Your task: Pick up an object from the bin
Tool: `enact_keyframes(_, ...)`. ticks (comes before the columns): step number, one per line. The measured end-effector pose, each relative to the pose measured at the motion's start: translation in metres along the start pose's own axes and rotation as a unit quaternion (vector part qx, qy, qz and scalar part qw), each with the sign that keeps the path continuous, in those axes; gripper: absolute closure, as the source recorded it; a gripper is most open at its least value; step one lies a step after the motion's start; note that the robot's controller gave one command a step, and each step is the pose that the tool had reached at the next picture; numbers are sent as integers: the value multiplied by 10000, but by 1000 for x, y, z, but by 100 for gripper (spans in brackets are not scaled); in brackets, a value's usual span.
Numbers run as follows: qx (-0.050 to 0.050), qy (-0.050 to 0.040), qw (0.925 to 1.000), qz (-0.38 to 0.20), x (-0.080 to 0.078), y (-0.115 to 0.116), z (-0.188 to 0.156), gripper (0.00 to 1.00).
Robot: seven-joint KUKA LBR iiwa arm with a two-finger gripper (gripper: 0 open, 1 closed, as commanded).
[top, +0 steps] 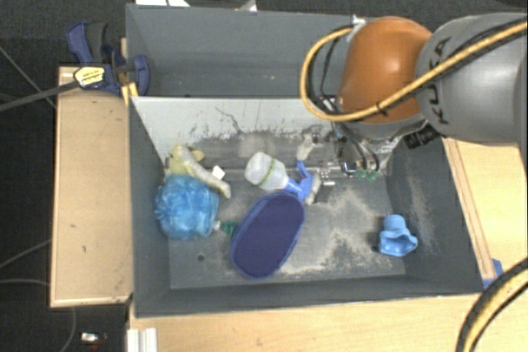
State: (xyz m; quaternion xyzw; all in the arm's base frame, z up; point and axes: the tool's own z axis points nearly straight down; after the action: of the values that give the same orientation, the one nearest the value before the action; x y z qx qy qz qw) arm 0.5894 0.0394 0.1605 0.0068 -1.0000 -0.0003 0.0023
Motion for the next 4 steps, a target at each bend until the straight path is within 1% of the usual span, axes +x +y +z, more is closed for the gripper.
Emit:
enact_keyframes(1,0,-39,10000,4,-2,0,-5,0)
enact_keyframes(2,2,-33,9980,638,-2,34,88,0)
enact_keyframes(3,5,-128,9990,-419,-6,42,85,0)
enact_keyframes(4,-8,-43,9980,-631,54,121,58,0)
